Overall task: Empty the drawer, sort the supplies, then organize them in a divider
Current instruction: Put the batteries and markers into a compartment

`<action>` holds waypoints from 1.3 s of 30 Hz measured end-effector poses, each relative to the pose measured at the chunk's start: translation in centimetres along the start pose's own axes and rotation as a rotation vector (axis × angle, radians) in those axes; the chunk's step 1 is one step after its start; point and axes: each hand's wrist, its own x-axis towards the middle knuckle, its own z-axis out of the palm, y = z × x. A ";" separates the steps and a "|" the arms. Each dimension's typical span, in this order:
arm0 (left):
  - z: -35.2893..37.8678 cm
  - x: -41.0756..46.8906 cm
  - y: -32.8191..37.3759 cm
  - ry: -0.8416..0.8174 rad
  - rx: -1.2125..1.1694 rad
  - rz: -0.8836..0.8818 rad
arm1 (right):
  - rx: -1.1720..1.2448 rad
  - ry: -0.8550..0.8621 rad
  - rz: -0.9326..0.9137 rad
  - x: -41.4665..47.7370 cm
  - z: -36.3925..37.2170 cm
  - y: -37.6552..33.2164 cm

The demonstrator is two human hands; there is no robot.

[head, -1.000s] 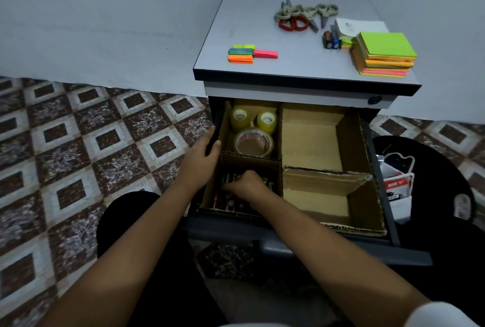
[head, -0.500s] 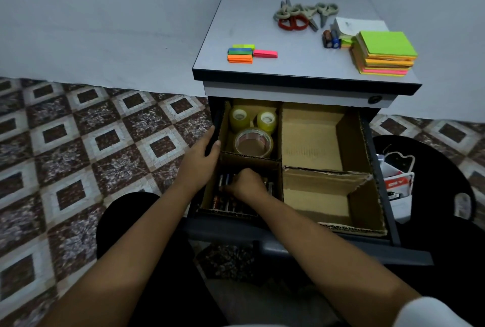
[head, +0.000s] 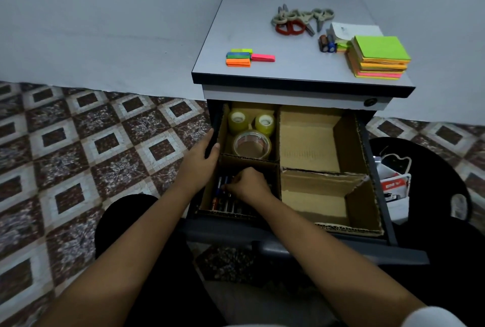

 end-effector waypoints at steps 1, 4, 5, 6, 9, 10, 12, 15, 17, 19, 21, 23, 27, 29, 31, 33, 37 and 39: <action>0.0 0.1 0.0 0.004 0.037 0.015 | 0.039 -0.007 -0.024 -0.3 -0.4 -0.1; -0.2 0.3 0.1 0.036 0.173 0.103 | 0.105 -0.002 -0.140 -1.8 -1.8 -0.7; -0.3 0.4 0.2 0.052 0.220 0.146 | 0.115 0.008 -0.182 -2.5 -2.6 -1.1; -0.5 0.5 0.4 0.067 0.269 0.194 | 0.121 0.017 -0.223 -3.1 -3.4 -1.4; -1.0 0.9 1.8 0.113 0.353 0.354 | 0.140 0.056 -0.326 -4.7 -6.7 -2.3; -1.1 1.2 2.7 0.130 0.347 0.401 | 0.138 0.075 -0.350 -5.0 -8.0 -2.5; -1.3 1.8 4.7 0.157 0.319 0.478 | 0.105 0.131 -0.376 -5.2 -10.4 -3.0; -1.3 3.2 8.5 0.172 0.281 0.571 | 0.083 0.252 -0.369 -5.0 -14.6 -3.3; -1.1 4.7 10.8 0.192 0.287 0.631 | 0.048 0.323 -0.363 -4.8 -17.4 -3.5; -0.8 6.4 13.4 0.184 0.279 0.679 | -0.030 0.412 -0.367 -4.6 -20.3 -3.8; -0.5 8.3 16.0 0.112 0.263 0.650 | -0.131 0.504 -0.375 -4.1 -22.9 -4.1; -0.1 10.1 18.3 0.069 0.293 0.624 | -0.202 0.575 -0.366 -3.3 -25.3 -4.4; 1.3 13.0 21.9 -0.014 0.359 0.599 | -0.282 0.634 -0.331 -1.3 -29.2 -4.9; 2.4 14.3 23.3 -0.066 0.345 0.531 | -0.319 0.649 -0.307 0.0 -30.7 -4.9; 3.7 15.7 24.4 -0.086 0.322 0.446 | -0.356 0.669 -0.298 1.3 -31.8 -4.7; 5.0 16.9 25.2 -0.115 0.268 0.323 | -0.370 0.675 -0.287 2.4 -32.5 -4.5; 6.9 18.9 26.1 -0.164 -0.099 -0.043 | -0.364 0.672 -0.282 3.9 -33.4 -4.5; 7.5 19.7 26.4 -0.176 -0.157 -0.133 | -0.361 0.665 -0.284 4.4 -33.8 -4.5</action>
